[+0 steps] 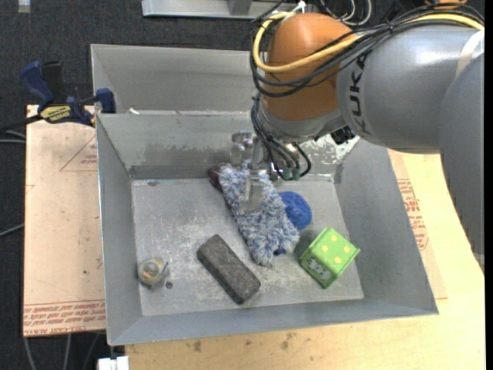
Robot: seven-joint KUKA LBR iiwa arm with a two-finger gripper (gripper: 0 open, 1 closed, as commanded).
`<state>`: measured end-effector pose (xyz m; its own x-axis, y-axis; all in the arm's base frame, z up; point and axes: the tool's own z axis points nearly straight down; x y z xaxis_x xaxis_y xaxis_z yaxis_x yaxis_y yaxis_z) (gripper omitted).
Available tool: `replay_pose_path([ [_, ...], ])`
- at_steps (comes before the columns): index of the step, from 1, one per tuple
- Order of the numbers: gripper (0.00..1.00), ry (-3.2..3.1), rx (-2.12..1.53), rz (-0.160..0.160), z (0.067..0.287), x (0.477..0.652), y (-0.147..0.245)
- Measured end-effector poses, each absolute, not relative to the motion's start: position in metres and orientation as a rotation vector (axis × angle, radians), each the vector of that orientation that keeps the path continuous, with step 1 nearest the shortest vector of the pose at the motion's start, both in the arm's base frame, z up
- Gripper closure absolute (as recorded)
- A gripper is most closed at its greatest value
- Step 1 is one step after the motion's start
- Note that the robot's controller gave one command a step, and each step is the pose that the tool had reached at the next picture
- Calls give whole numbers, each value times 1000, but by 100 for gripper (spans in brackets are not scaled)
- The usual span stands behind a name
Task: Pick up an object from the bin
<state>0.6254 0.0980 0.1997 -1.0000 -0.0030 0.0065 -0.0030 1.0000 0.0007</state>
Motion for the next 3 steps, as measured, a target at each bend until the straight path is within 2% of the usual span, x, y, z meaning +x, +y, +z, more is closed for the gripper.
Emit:
replay_pose_path([
  [1,0,-3136,4,-1,201,625,98],
  [2,0,-3143,6,-3,191,628,84],
  [3,0,-3144,-28,-3,154,611,42],
])
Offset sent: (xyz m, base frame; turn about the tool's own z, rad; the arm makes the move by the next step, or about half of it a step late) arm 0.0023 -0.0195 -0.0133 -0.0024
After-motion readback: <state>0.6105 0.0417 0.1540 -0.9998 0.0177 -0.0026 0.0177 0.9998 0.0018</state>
